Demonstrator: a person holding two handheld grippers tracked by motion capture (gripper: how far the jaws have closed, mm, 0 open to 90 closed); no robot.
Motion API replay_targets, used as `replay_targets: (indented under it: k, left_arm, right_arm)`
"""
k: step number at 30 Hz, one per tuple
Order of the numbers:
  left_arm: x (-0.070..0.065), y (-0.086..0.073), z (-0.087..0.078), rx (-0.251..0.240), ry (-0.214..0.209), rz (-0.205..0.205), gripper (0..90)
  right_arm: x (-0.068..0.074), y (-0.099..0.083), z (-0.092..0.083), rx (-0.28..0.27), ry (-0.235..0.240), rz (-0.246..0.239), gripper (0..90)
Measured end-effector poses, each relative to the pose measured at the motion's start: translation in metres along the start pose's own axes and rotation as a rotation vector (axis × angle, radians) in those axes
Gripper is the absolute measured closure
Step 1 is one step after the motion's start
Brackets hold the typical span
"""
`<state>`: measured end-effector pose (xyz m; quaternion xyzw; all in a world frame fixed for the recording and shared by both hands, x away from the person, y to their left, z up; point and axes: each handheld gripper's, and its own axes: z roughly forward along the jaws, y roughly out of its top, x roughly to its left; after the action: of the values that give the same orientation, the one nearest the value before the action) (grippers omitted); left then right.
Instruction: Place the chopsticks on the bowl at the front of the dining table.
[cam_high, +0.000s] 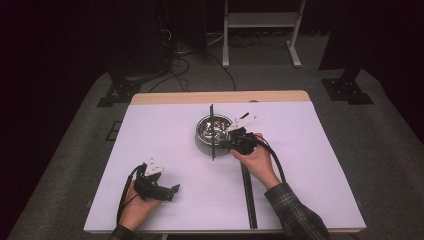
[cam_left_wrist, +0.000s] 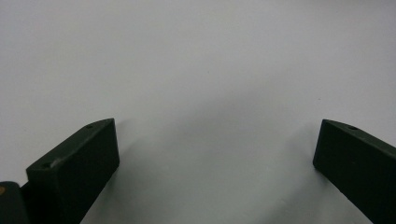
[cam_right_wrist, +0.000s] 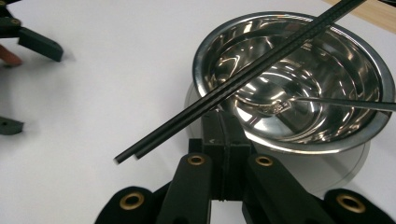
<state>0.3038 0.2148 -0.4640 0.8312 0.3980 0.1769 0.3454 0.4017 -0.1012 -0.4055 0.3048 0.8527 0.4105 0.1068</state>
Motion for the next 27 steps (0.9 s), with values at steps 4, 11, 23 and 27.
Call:
replay_targets:
  k: [4,11,23,27]
  left_arm:
    - [0.0,0.0,0.0,-0.002,0.002,0.003,0.0]
    - [0.0,0.0,0.0,-0.006,0.002,-0.003,0.0]
    - [0.0,0.0,0.0,-0.003,0.0,-0.004,0.0]
    - [0.0,0.0,0.0,-0.004,0.0,-0.004,0.0]
  right_arm:
    - [0.005,-0.004,-0.009,-0.008,0.012,-0.012,89.7]
    - [0.016,-0.011,-0.012,-0.007,0.048,-0.018,89.7]
    - [0.043,-0.021,-0.008,0.023,0.12,-0.063,89.7]
    - [0.046,-0.022,-0.002,0.04,0.13,-0.067,89.7]
